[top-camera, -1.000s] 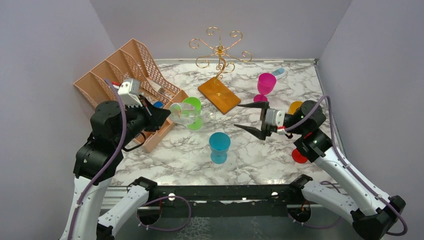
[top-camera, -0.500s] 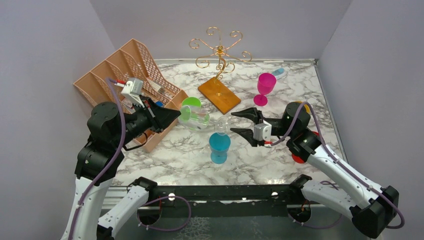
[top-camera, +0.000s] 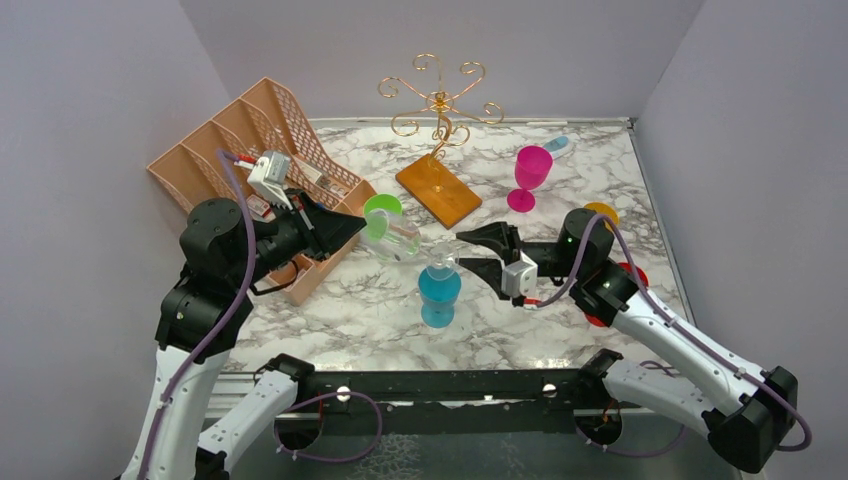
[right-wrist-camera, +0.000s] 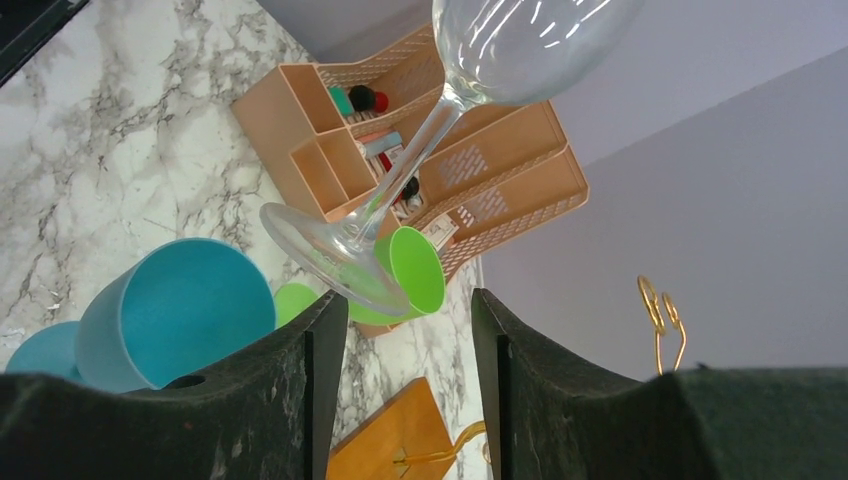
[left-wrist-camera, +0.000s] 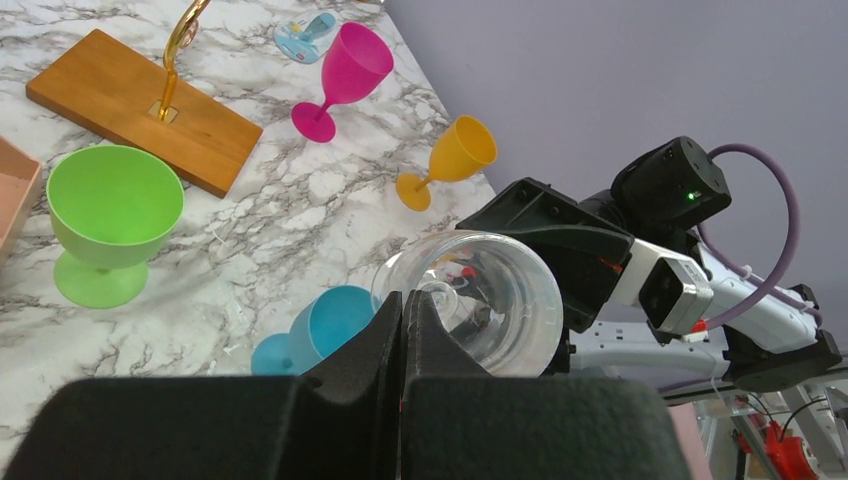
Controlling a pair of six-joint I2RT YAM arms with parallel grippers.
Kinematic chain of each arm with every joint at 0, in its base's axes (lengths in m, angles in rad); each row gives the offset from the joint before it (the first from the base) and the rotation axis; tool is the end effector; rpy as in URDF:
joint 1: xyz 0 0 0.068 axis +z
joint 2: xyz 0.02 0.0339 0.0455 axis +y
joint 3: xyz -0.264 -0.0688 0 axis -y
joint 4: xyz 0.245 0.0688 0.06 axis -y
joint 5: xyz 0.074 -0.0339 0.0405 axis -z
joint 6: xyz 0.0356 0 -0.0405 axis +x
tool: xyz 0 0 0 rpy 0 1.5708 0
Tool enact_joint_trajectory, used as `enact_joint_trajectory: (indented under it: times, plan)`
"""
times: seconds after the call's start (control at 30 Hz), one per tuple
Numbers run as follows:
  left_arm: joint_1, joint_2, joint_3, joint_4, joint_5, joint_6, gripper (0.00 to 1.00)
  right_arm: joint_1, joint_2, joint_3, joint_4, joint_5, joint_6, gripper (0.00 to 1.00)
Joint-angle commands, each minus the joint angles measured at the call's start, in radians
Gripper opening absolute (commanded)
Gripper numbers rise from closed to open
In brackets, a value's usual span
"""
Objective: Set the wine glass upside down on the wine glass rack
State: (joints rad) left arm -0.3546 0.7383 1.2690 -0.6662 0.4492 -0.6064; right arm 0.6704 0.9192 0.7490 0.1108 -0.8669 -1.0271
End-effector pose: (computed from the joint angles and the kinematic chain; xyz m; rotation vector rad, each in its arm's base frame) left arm 0.0985 -0.0530 0.4526 0.1289 1.8137 -1.0807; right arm 0.1464 0.1507 0.3353 -1.5482 0.4973 0.4297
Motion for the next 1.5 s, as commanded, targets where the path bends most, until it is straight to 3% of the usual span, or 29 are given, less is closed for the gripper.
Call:
enact_joint_trajectory:
  times: [0.0,0.23,0.6,0.87,1.1,1.27,1.33,1.4,1.47]
  plan:
    - [0.0,0.001,-0.011,0.057,0.037,-0.033,0.0,0.024,-0.023,-0.019,0.029,0.016,-0.038,0.5]
    - [0.0,-0.011,-0.038,0.081,0.021,-0.08,0.0,0.049,-0.014,-0.045,0.1,-0.019,-0.021,0.45]
    - [0.0,-0.022,-0.125,0.105,0.007,-0.126,0.0,0.055,-0.006,-0.152,0.47,-0.018,0.165,0.35]
    - [0.0,-0.016,-0.18,0.107,0.0,-0.192,0.0,0.057,-0.001,-0.159,0.521,-0.037,0.201,0.33]
    - [0.0,-0.013,-0.213,0.106,-0.013,-0.233,0.0,0.057,0.043,-0.176,0.668,0.033,0.393,0.31]
    - [0.0,-0.017,-0.238,0.107,-0.009,-0.267,0.0,0.057,0.058,-0.201,0.673,-0.042,0.358,0.29]
    - [0.0,-0.017,-0.24,0.107,-0.007,-0.269,0.0,0.056,0.053,-0.201,0.665,-0.059,0.347,0.21]
    - [0.0,-0.019,-0.241,0.106,-0.013,-0.266,0.0,0.057,0.048,-0.194,0.641,-0.064,0.336,0.06]
    - [-0.001,-0.023,-0.24,0.106,-0.025,-0.262,0.0,0.057,0.036,-0.187,0.612,-0.062,0.327,0.01]
